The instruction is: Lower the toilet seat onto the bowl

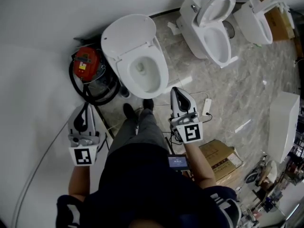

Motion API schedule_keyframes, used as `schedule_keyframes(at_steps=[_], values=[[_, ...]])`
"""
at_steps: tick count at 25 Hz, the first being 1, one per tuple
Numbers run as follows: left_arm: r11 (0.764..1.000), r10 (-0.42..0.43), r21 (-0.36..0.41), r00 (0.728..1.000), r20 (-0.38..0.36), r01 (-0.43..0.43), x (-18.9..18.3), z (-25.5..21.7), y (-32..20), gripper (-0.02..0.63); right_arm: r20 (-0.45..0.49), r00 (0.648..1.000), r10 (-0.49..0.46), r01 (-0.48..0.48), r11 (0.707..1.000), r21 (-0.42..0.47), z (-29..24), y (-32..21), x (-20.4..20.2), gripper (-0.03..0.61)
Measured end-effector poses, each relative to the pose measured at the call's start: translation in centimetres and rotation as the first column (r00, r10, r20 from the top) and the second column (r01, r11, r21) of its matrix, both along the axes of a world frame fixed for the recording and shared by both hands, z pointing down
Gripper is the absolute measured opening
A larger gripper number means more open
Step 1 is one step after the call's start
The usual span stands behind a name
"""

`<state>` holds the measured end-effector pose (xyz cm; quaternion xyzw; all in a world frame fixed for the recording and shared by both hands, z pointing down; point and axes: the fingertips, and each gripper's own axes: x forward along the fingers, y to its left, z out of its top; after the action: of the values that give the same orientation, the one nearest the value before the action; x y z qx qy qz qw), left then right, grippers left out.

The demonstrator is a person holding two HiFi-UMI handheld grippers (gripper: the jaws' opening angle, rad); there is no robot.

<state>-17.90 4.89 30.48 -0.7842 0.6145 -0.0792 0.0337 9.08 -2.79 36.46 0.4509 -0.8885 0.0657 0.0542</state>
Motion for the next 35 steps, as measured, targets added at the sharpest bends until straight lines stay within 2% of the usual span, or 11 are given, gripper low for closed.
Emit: schedule_keyframes(at_steps=[10,21,35], values=[[0.995,-0.031,0.094,0.999,-0.008,0.032,-0.7,-4.8,1.7,0.025,-0.027,0.998,-0.052,0.055,0.99,0.128,-9.3,2.2,-1.3,0.02],[0.979,-0.118,0.169,0.993,0.003,0.116,-3.3,-8.9,4.2,0.025,-0.05,0.997,-0.053,0.061,0.981,0.182,-14.1,4.5,-1.7,0.02],[0.965,-0.172,0.204,0.985,0.009,0.167,-5.3,-11.6,6.6,0.025,-0.074,0.997,-0.019,0.035,0.973,0.226,-17.3,5.9,-1.5,0.02]])
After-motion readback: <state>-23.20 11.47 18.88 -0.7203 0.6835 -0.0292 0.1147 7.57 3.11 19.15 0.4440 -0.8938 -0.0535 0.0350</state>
